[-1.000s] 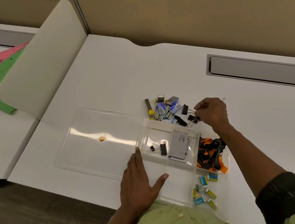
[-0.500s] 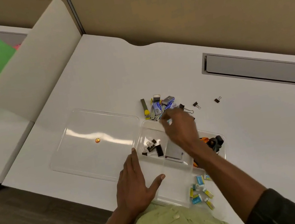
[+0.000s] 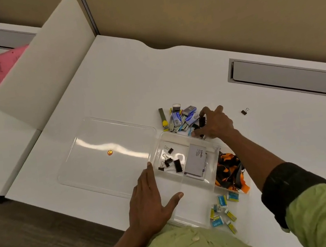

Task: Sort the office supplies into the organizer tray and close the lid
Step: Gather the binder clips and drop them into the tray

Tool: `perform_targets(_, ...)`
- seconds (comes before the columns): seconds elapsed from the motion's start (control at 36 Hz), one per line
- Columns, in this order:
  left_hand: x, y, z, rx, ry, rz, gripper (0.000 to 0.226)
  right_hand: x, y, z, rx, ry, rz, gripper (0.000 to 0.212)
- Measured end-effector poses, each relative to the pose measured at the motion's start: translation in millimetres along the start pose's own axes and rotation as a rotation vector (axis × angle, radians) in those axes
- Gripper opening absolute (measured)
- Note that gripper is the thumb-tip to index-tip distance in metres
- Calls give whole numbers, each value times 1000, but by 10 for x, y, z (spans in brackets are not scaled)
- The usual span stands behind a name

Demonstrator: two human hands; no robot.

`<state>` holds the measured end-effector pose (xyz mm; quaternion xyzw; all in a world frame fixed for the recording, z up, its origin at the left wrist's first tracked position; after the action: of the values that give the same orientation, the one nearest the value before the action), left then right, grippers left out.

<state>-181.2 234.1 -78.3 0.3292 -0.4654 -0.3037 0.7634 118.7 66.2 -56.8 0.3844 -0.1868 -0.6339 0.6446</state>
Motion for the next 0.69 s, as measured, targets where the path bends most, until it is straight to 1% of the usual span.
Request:
perform_targets(0.11, 13, 14, 4, -1, 0, -6, 122, -7, -8, 13, -41, -19, -189, 66)
perform_targets(0.19, 15, 16, 1, -6, 4, -12, 123, 8, 4, 37, -20, -39, -249, 57)
perform_targets(0.31, 10, 23, -1, -13, 4, -10, 123, 71, -1, 55, 55, -33, -318, 36)
perform_targets(0.39, 16, 30, 5, -6, 1, -16, 123, 125, -16, 66, 39, -12, -383, 25)
perform_targets(0.47, 21, 32, 4, -9, -3, -17, 123, 153, 7, 80, 15, 10, -396, 18)
perform_targets(0.56, 17, 31, 2, -20, -7, -17, 123, 176, 62, 115, 64, 14, -364, 10)
perform_targets(0.69, 7, 24, -1, -35, 4, -10, 123, 183, 156, 266, 94, 8, -429, 10)
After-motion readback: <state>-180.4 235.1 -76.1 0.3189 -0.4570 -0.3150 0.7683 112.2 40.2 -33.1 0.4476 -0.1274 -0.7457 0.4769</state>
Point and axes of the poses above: each hand's wrist, its own z-axis away from the middle knuckle, its own y-axis out of the back of the hand, x = y × z, the point moved 6 cm from there along -z, towards the middle knuckle, and after that the axes turned 13 degrees about -x, right-handed, at the moved point
